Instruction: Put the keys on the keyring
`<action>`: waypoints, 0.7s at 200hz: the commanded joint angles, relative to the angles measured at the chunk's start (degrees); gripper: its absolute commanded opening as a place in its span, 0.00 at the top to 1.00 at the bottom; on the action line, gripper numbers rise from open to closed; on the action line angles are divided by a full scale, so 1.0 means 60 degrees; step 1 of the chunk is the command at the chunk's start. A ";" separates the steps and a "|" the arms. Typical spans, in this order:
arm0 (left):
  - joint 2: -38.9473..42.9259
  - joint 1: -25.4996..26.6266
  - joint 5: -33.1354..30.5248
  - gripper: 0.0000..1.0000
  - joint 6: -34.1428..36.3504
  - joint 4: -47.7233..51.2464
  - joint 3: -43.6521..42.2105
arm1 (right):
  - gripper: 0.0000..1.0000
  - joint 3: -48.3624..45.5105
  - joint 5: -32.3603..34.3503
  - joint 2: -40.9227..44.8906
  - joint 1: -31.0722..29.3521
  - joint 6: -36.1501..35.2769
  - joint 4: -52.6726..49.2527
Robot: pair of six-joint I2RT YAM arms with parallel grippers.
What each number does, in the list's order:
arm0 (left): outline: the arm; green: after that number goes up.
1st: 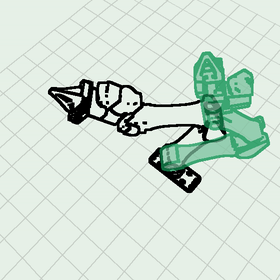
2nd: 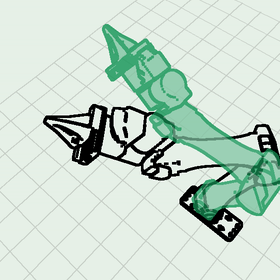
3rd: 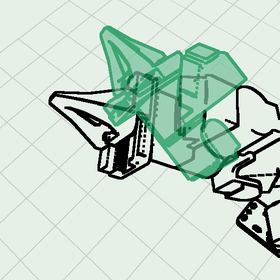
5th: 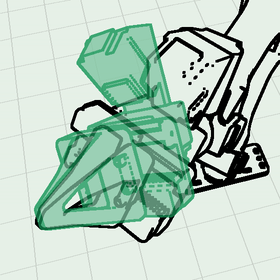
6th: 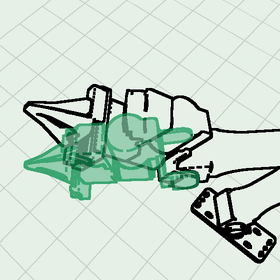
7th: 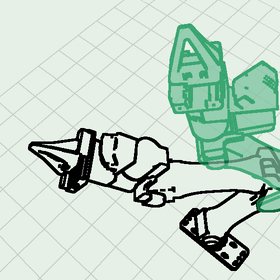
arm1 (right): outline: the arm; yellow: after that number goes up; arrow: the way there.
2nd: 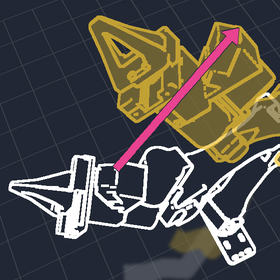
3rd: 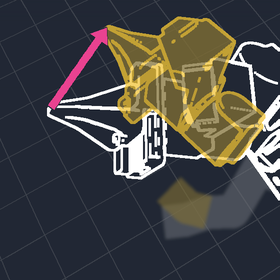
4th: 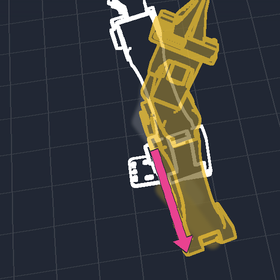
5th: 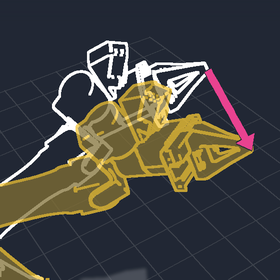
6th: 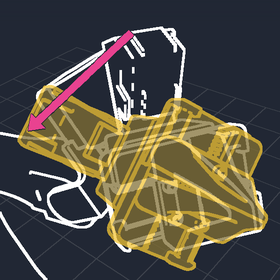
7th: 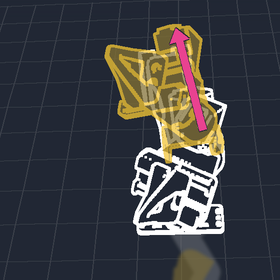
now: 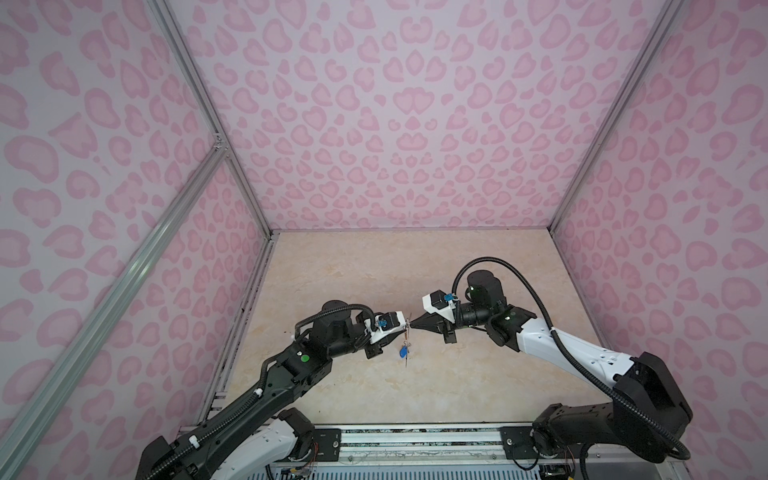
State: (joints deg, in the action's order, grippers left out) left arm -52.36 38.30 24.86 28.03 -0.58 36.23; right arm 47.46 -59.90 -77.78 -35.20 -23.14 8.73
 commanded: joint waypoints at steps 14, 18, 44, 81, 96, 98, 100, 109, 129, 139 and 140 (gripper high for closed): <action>-0.0141 -0.0016 0.0154 0.71 -0.0409 -0.0503 -0.0021 | 1.00 -0.0061 0.0110 0.0093 -0.0025 -0.0011 0.0666; -0.0149 -0.0012 0.0186 0.72 -0.0409 -0.0504 -0.0010 | 1.00 -0.0072 0.0122 0.0089 -0.0022 -0.0004 0.0695; -0.0221 -0.0012 0.0309 0.79 -0.0370 -0.0389 0.0068 | 1.00 -0.0131 0.0221 0.0175 -0.0051 -0.0011 0.0814; -0.0313 -0.0012 0.0334 0.86 -0.0340 -0.0318 0.0182 | 1.00 -0.0227 0.0279 0.0215 -0.0115 -0.0083 0.0819; -0.0372 -0.0020 0.0369 0.88 -0.0339 -0.0310 0.0257 | 1.00 -0.0248 0.0318 0.0223 -0.0120 -0.0142 0.0822; -0.0378 -0.0014 0.0379 0.88 -0.0344 -0.0313 0.0271 | 1.00 -0.0238 0.0316 0.0231 -0.0127 -0.0157 0.0813; -0.0394 -0.0012 0.0393 0.88 -0.0349 -0.0313 0.0282 | 1.00 -0.0235 0.0334 0.0229 -0.0140 -0.0176 0.0804; -0.0413 -0.0013 0.0440 0.88 -0.0322 -0.0277 0.0331 | 1.00 -0.0223 0.0369 0.0220 -0.0148 -0.0262 0.0733; -0.0462 -0.0012 0.0481 0.88 -0.0307 -0.0198 0.0443 | 1.00 -0.0156 0.0426 0.0229 -0.0161 -0.0445 0.0527; -0.0480 -0.0012 0.0483 0.89 -0.0285 -0.0162 0.0460 | 1.00 -0.0135 0.0441 0.0227 -0.0165 -0.0501 0.0495; -0.0484 -0.0012 0.0484 0.89 -0.0281 -0.0157 0.0463 | 1.00 -0.0141 0.0437 0.0223 -0.0159 -0.0505 0.0494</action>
State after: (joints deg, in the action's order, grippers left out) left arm -54.96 38.30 26.65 26.02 -0.93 37.91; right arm 46.39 -57.60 -76.60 -35.99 -24.67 11.51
